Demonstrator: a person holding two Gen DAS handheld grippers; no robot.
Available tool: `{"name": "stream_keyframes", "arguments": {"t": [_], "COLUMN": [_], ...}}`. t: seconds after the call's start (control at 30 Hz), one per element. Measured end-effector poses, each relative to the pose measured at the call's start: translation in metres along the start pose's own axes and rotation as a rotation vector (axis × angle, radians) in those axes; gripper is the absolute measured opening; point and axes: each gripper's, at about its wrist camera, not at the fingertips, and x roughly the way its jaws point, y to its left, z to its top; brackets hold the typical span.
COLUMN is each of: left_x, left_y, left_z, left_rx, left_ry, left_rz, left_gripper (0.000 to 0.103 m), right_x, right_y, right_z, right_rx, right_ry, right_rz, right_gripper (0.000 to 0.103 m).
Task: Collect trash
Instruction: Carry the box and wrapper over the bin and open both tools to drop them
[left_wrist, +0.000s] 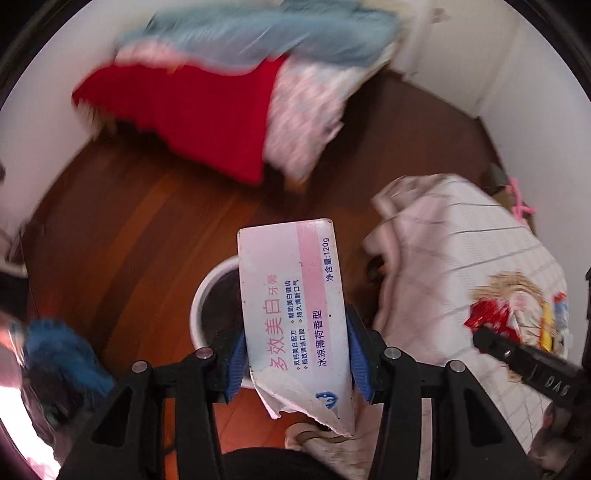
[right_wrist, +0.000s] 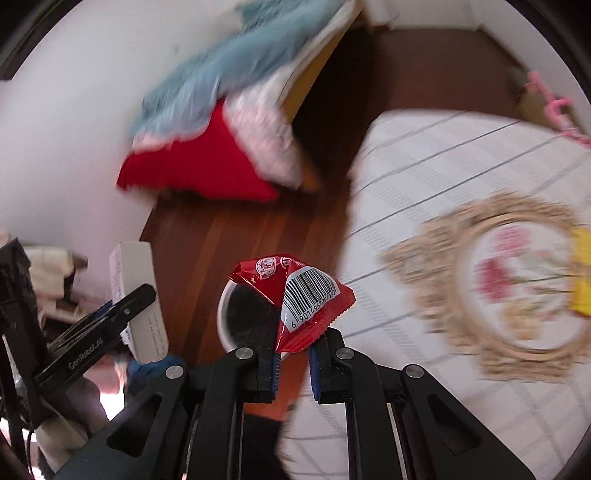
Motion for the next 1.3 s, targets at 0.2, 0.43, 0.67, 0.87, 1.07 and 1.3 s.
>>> {"name": "stream_keyframes", "arguments": {"t": [0.2, 0.43, 0.67, 0.87, 1.07, 1.3], "left_x": [0.076, 0.123, 0.130, 0.124, 0.115, 0.091], "left_y": [0.058, 0.088, 0.106, 0.114, 0.114, 0.106], "left_z": [0.002, 0.007, 0.000, -0.010, -0.018, -0.022], "left_rx": [-0.109, -0.149, -0.181, -0.171, -0.164, -0.145], "left_ry": [0.142, 0.221, 0.218, 0.196, 0.180, 0.141], "left_rz": [-0.030, -0.008, 0.064, 0.142, 0.167, 0.183], "left_gripper": [0.045, 0.052, 0.092, 0.101, 0.102, 0.102], "right_x": [0.131, 0.221, 0.267, 0.267, 0.257, 0.231], "right_y": [0.039, 0.054, 0.063, 0.071, 0.069, 0.074], "right_z": [0.001, 0.007, 0.013, 0.008, 0.007, 0.003], "right_rx": [-0.032, -0.057, -0.150, -0.232, -0.255, -0.257], "right_ry": [0.213, 0.317, 0.388, 0.371, 0.335, 0.297], "right_rz": [-0.034, -0.095, -0.157, -0.245, -0.320, -0.320], "right_gripper": [0.013, 0.013, 0.053, 0.103, 0.103, 0.103]}}
